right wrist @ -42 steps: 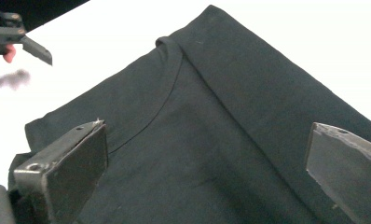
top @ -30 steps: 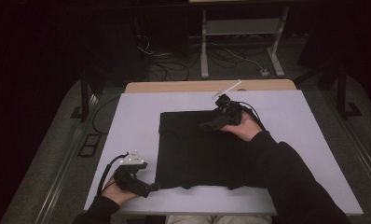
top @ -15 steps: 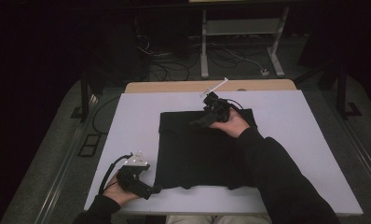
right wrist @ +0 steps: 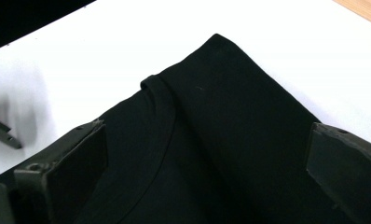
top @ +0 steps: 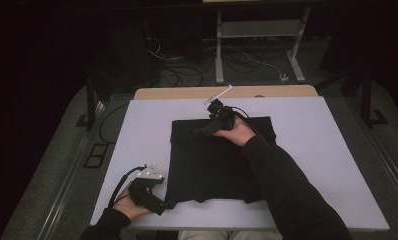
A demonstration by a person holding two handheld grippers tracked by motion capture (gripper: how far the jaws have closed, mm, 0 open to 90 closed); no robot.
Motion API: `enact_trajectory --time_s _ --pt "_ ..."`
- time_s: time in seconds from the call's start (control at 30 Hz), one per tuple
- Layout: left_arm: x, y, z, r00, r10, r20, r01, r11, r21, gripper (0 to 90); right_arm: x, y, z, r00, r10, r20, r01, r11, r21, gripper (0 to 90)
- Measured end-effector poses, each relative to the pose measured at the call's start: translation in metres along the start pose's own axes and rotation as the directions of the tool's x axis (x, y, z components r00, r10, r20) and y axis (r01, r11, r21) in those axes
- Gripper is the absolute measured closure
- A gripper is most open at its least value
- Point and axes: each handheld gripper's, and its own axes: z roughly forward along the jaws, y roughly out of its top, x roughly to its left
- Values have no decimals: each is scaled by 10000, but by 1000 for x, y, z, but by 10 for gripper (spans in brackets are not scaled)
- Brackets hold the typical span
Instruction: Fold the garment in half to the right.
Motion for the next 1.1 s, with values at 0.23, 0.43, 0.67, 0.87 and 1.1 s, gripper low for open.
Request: enact_trajectory --time_s 0.23,0.43,0.67,0.87,1.1 --pt "0 2 1 9999 -7 125 6 10000 72 0 -2 8 15 10000 42 37 -43 9999 115 0" --pt "-2 2 2 9999 51 137 -52 9999 105 0 -4 14 26 10000 29 92 -29 10000 -56 0" --pt "-3 2 2 9999 116 76 -116 9999 91 0 -4 23 38 9999 32 147 -32 10000 -8 0" --pt "-4 2 3 9997 251 -61 -251 9997 83 16 -2 33 48 9998 -94 165 94 10000 30 0" --pt "-6 3 3 9986 506 -133 -505 9987 59 58 -1 39 66 9998 -97 157 96 9999 70 0"
